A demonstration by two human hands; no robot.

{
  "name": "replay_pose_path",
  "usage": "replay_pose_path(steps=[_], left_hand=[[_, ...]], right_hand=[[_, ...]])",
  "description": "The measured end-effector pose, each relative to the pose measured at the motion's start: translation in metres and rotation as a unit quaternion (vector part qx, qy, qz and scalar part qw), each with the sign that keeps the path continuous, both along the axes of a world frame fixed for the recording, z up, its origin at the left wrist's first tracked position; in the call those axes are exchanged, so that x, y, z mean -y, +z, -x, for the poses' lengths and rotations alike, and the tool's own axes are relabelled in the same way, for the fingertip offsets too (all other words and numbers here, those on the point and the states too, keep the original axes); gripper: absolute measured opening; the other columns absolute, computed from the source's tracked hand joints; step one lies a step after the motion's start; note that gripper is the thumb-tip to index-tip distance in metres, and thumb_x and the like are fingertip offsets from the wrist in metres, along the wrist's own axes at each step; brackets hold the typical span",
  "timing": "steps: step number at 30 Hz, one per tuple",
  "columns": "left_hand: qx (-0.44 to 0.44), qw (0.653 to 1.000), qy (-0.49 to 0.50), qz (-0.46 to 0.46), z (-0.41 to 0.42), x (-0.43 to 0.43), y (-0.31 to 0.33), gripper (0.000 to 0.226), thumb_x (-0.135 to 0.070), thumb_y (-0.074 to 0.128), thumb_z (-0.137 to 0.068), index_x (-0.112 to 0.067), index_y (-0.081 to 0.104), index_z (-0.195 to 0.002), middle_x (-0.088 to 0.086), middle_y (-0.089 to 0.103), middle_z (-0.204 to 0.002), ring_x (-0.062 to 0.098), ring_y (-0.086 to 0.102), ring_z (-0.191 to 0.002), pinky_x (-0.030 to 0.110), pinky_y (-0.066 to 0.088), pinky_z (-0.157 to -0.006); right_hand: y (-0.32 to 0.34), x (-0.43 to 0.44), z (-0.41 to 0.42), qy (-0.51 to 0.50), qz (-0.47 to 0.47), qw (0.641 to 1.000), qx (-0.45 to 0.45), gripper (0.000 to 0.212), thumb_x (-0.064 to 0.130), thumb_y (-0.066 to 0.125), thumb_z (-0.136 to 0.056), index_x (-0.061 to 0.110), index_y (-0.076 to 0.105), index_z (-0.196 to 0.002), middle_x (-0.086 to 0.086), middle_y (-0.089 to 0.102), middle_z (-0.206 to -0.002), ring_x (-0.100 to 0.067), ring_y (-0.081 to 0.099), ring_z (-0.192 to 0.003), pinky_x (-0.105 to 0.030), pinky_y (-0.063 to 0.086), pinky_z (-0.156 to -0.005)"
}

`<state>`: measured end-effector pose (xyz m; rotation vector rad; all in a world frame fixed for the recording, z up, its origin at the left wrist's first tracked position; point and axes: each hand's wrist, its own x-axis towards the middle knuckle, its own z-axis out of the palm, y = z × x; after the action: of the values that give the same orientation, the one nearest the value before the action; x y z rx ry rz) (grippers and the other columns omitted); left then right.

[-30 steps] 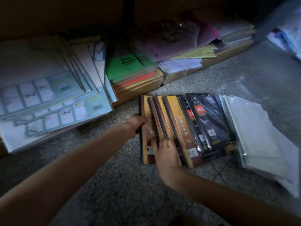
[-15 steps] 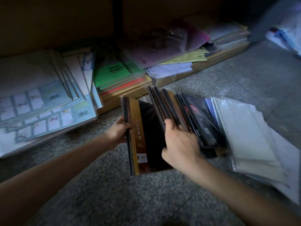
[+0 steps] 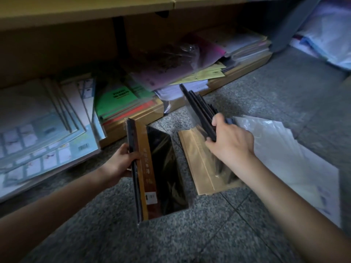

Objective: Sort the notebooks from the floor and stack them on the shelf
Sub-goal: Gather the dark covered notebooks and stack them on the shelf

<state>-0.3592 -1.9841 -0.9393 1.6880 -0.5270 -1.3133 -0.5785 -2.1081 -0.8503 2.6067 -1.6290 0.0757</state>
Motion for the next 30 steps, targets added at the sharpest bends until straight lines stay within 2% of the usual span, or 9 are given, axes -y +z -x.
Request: replay_pose_path(steps=[3,7,14,18,21,23,26,28,30], left_hand=[[0.003,1.000,0.005,-0.010,-0.002,-0.004,0.001,0.033,-0.011,0.056,-0.091,-0.013,0.046,-0.122,0.014,0.062,-0.094,0.027,0.064,-0.075,0.043,0.054,-0.068],[0.014,1.000,0.020,-0.017,-0.007,-0.008,0.006,0.025,-0.009,0.055,-0.091,-0.014,0.048,-0.115,0.010,0.062,-0.080,0.021,0.062,-0.060,0.033,0.052,-0.053],[0.074,0.996,0.052,-0.023,-0.023,-0.025,0.013,0.024,-0.007,0.053,-0.090,-0.010,0.049,-0.114,0.008,0.059,-0.075,0.017,0.061,-0.056,0.027,0.049,-0.049],[0.231,0.972,0.034,0.005,-0.031,-0.033,0.038,0.016,-0.010,0.060,-0.083,-0.005,0.054,-0.097,0.008,0.057,-0.074,0.015,0.055,-0.056,0.028,0.043,-0.050],[0.336,0.940,-0.026,0.059,-0.039,-0.038,0.090,0.032,-0.039,0.060,-0.059,-0.015,0.053,-0.078,0.004,0.057,-0.068,0.020,0.052,-0.060,0.035,0.043,-0.057],[0.373,0.923,-0.051,0.078,-0.041,-0.043,0.126,0.033,-0.039,0.060,-0.060,-0.015,0.052,-0.080,0.008,0.058,-0.069,0.024,0.054,-0.059,0.040,0.044,-0.056],[0.368,0.919,-0.020,0.139,-0.049,-0.047,0.177,0.037,-0.023,0.066,-0.073,-0.003,0.053,-0.101,0.015,0.061,-0.082,0.021,0.058,-0.063,0.029,0.046,-0.048],[0.324,0.928,0.029,0.182,-0.053,-0.054,0.207,0.026,-0.014,0.061,-0.084,-0.001,0.051,-0.105,0.015,0.059,-0.082,0.018,0.058,-0.059,0.019,0.044,-0.045],[0.285,0.927,0.078,0.230,-0.056,-0.064,0.232,0.016,-0.013,0.055,-0.087,-0.008,0.052,-0.102,0.007,0.058,-0.072,0.013,0.058,-0.051,0.016,0.045,-0.043]], right_hand=[[-0.006,0.009,-0.013,-0.008,0.041,0.998,-0.049,0.043,0.022,0.055,-0.092,0.012,0.033,-0.128,-0.009,0.067,-0.101,-0.029,0.065,-0.090,-0.030,0.038,-0.060],[-0.012,-0.009,-0.044,0.044,-0.011,0.997,-0.068,0.053,0.007,0.054,-0.087,0.003,0.030,-0.134,-0.015,0.065,-0.113,-0.032,0.063,-0.103,-0.034,0.045,-0.076],[-0.031,-0.006,-0.063,0.112,0.020,0.984,-0.139,0.060,-0.009,0.044,-0.087,0.005,0.026,-0.142,-0.014,0.065,-0.107,-0.032,0.064,-0.093,-0.036,0.042,-0.061],[-0.053,-0.003,-0.047,0.108,-0.082,0.988,-0.071,0.040,0.004,0.054,-0.086,0.011,0.047,-0.125,-0.008,0.066,-0.094,-0.027,0.064,-0.086,-0.035,0.052,-0.067],[-0.052,-0.007,-0.045,0.131,-0.163,0.977,0.031,0.025,0.028,0.047,-0.095,0.018,0.046,-0.118,0.002,0.063,-0.079,-0.016,0.058,-0.062,-0.027,0.041,-0.048],[-0.045,-0.017,-0.052,0.141,-0.280,0.945,0.095,0.033,0.047,0.037,-0.097,0.026,0.040,-0.122,0.011,0.054,-0.075,-0.010,0.054,-0.063,-0.025,0.037,-0.050],[-0.027,-0.035,-0.067,0.157,-0.451,0.853,0.210,0.052,0.067,0.031,-0.083,0.038,0.035,-0.126,0.018,0.048,-0.120,-0.007,0.048,-0.116,-0.027,0.038,-0.094],[-0.013,-0.047,-0.074,0.166,-0.512,0.787,0.300,0.037,0.061,0.035,-0.084,0.039,0.039,-0.113,0.027,0.052,-0.112,0.001,0.049,-0.110,-0.019,0.036,-0.099],[0.001,-0.054,-0.079,0.167,-0.561,0.701,0.407,0.045,0.063,0.048,-0.079,0.030,0.057,-0.108,0.021,0.067,-0.098,-0.006,0.060,-0.096,-0.024,0.049,-0.087]])
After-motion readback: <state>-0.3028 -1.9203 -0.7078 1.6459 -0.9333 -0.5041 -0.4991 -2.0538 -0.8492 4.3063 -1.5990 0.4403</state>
